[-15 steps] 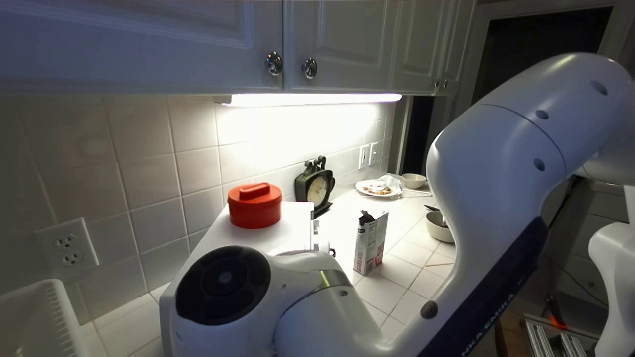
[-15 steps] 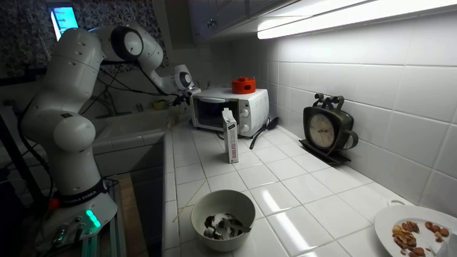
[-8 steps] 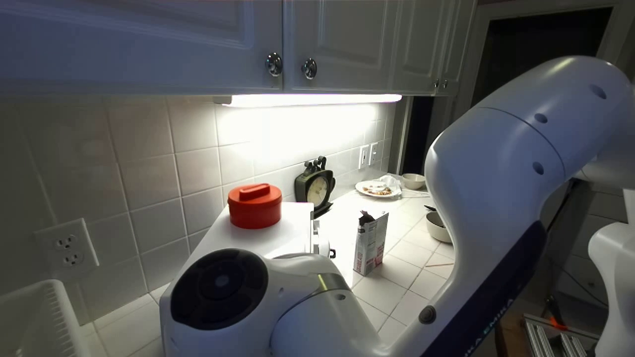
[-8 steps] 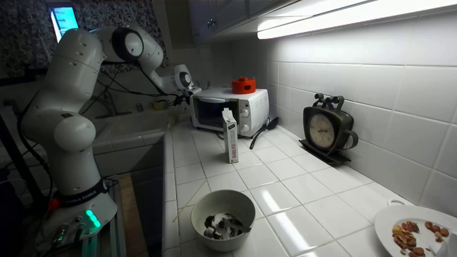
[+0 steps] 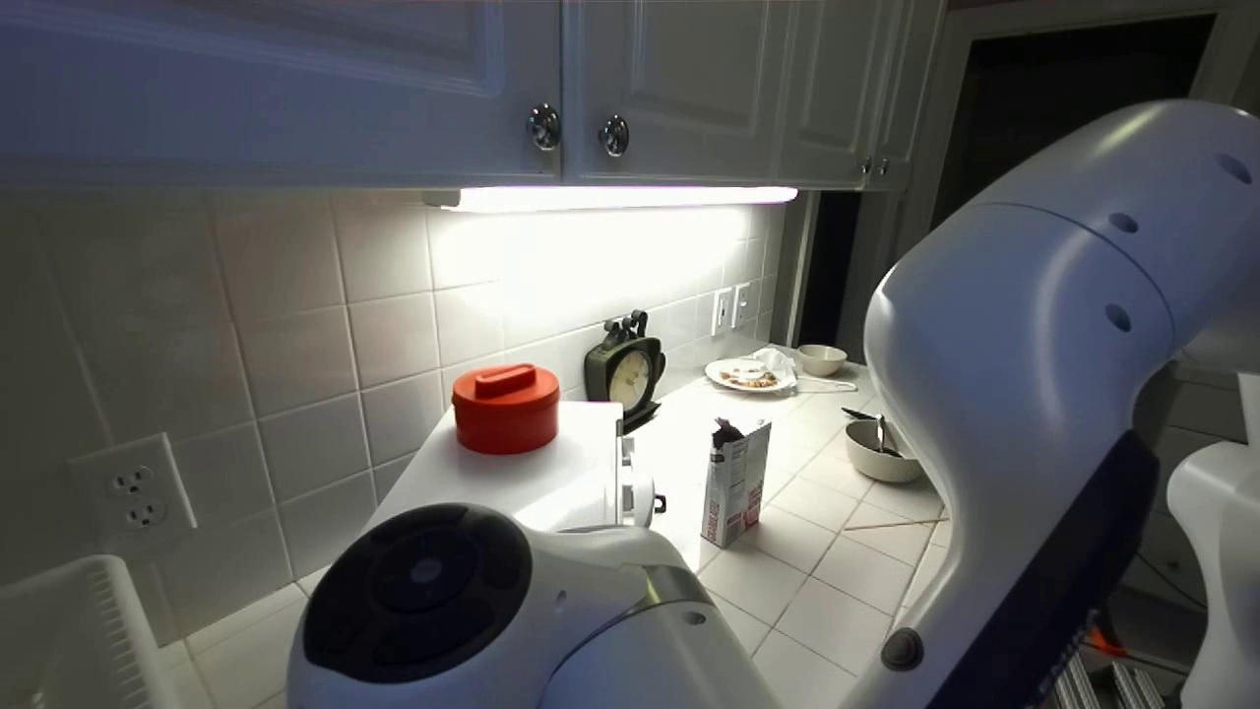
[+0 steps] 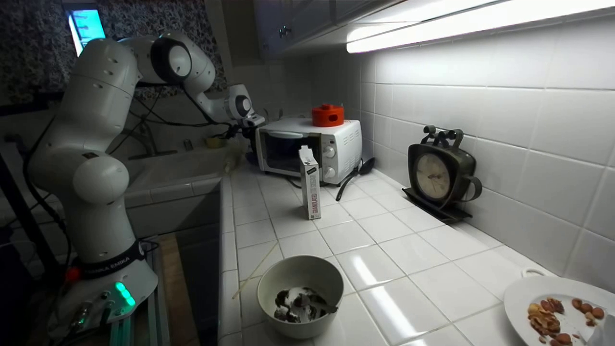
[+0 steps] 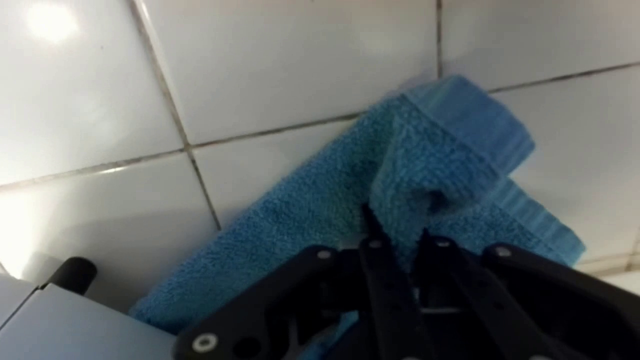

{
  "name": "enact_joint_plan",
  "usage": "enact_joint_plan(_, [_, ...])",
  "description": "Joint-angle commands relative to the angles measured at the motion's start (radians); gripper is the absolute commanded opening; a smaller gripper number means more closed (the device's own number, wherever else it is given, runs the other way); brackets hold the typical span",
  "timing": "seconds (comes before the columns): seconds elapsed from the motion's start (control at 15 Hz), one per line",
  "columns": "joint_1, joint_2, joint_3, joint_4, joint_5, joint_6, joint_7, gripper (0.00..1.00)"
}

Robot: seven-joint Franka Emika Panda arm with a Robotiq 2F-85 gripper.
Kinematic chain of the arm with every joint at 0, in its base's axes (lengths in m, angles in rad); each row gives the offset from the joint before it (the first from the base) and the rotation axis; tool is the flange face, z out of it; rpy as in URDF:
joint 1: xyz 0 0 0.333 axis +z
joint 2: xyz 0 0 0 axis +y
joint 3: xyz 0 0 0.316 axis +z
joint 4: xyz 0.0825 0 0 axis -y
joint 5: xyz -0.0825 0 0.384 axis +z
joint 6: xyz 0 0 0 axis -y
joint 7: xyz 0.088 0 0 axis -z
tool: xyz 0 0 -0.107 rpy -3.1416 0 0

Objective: Pull the oven to the left

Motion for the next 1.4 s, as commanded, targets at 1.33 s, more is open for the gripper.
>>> enact_joint_plan(1.33, [-0.048, -0.097, 0.097, -0.020, 0.363, 0.103, -0.386, 0.03])
